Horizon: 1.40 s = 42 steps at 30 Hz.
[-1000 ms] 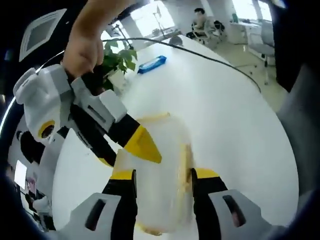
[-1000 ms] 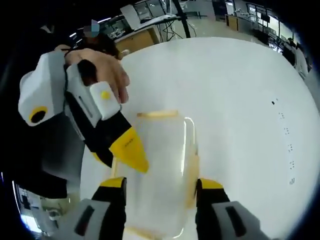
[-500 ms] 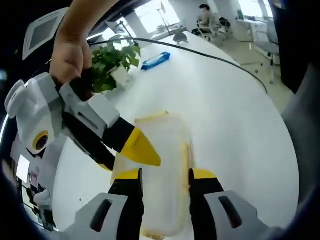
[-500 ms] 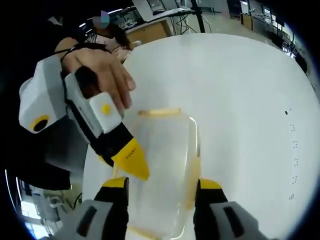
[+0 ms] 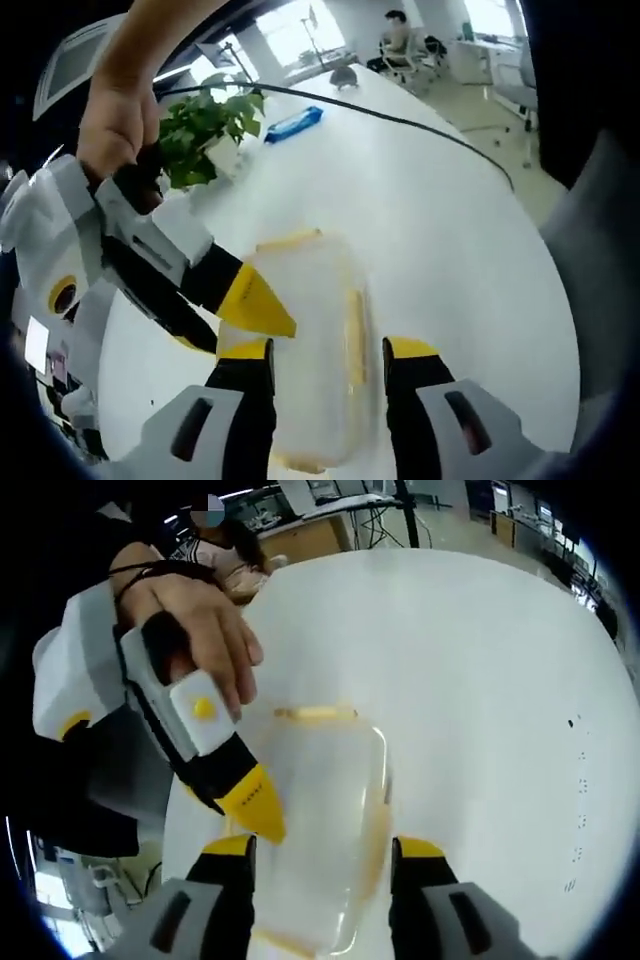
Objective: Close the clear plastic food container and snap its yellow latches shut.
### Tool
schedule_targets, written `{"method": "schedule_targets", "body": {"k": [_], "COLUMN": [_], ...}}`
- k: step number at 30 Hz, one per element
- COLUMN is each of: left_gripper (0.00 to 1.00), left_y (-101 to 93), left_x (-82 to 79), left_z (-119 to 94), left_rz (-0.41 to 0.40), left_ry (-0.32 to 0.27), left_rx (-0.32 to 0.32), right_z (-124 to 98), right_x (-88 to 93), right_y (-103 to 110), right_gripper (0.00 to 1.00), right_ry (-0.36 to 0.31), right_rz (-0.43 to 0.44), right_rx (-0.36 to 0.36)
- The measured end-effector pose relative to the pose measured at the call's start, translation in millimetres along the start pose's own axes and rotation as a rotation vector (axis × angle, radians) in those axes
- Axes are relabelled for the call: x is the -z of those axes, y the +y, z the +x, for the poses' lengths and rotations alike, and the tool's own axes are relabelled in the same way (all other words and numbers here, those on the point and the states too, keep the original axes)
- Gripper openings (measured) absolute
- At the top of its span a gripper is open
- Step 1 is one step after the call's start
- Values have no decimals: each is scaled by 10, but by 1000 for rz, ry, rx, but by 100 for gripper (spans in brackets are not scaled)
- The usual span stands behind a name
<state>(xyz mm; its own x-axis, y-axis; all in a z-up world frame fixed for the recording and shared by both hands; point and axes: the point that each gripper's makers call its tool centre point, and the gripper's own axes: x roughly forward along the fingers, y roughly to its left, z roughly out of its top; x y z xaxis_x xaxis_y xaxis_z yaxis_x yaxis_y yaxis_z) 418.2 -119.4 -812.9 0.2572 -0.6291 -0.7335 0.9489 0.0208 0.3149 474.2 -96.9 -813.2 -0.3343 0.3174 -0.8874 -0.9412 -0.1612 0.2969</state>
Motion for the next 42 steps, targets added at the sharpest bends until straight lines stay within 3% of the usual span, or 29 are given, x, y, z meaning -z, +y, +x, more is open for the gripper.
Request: {"method": "schedule_targets", "body": {"k": [2, 10, 12, 15, 19, 22, 34, 39, 42], "left_gripper": [42, 40, 40, 41, 40, 40, 41, 40, 40], "left_y": [8, 83, 78, 107, 286, 387, 543, 631, 697], "left_x": [16, 25, 26, -49, 25, 40, -2, 100, 243], "left_z": [-44, -95, -91, -98, -119, -117, -75, -153, -247], "left_rz": [-8, -3, 7, -52, -57, -135, -211, -237, -329], "left_ry": [12, 43, 51, 1, -18, -60, -105, -112, -113], "left_rx": [9, 19, 31, 57, 57, 80, 101, 75, 24], "right_z": [-51, -36, -58, -104, -179, -210, -228, -318, -355], "right_x": [4, 33, -27, -55, -24, 11, 67, 78, 195], "right_y": [-54, 16, 32, 39, 36, 30, 91, 101, 125], "right_gripper": [52, 52, 52, 51, 50, 48, 46, 46, 46], "right_ry": [22, 32, -19, -72, -126, -168, -232, -295, -322], "right_rz": [-46, -51, -44, -40, -27, -9, 43, 74, 127], "right_rx": [40, 69, 83, 111, 180, 231, 270, 315, 338]}}
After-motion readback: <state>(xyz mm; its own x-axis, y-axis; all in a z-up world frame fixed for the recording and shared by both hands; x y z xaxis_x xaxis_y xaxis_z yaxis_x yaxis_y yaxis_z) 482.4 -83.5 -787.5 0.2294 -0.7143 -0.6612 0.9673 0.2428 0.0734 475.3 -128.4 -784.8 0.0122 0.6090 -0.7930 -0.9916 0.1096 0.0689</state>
